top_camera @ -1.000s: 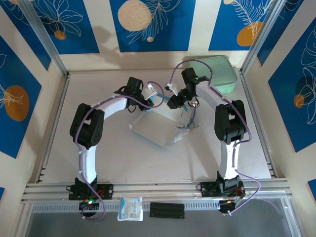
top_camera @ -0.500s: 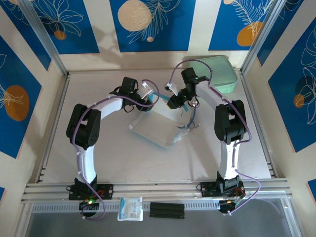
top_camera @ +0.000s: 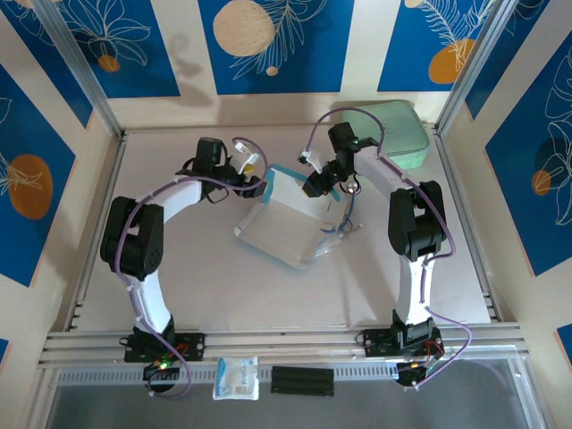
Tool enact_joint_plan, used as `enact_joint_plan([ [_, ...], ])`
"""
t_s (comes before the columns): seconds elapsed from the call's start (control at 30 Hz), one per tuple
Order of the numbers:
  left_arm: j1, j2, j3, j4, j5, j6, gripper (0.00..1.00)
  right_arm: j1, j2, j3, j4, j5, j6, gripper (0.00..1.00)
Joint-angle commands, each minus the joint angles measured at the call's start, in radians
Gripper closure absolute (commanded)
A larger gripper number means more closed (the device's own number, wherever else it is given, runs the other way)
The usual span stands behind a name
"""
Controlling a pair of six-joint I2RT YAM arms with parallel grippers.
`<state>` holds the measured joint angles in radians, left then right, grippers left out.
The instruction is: Fold the paper box
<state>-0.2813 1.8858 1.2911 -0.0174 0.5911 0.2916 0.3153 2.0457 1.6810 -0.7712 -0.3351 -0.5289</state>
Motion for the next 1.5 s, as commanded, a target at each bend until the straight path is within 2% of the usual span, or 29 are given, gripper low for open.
enact_joint_plan([
  [0.0, 0.007, 0.028, 0.079, -0.118, -0.001, 0.064, 0.24, 0.012, -0.009, 0.007, -0.047, 0.007, -0.016, 0.78],
  [0.23, 0.002, 0.094, 0.157, -0.157, 0.074, 0.062, 0.36, 0.012, -0.007, 0.007, -0.049, 0.008, -0.017, 0.78],
  [0.47, -0.012, 0.161, 0.249, -0.220, 0.085, 0.079, 0.53, 0.011, -0.005, 0.007, -0.051, 0.011, -0.018, 0.78],
  [0.7, -0.024, 0.191, 0.270, -0.240, 0.116, 0.080, 0.58, 0.011, -0.001, 0.010, -0.053, 0.012, -0.017, 0.78],
  [0.87, -0.033, 0.203, 0.276, -0.243, 0.114, 0.077, 0.68, 0.010, -0.001, 0.009, -0.055, 0.012, -0.018, 0.78],
  [1.33, -0.063, 0.246, 0.309, -0.282, 0.072, 0.083, 0.69, 0.008, -0.004, 0.013, -0.057, 0.010, -0.018, 0.78],
  [1.47, -0.073, 0.265, 0.333, -0.309, 0.052, 0.091, 0.74, 0.009, -0.003, 0.013, -0.056, 0.012, -0.017, 0.78],
])
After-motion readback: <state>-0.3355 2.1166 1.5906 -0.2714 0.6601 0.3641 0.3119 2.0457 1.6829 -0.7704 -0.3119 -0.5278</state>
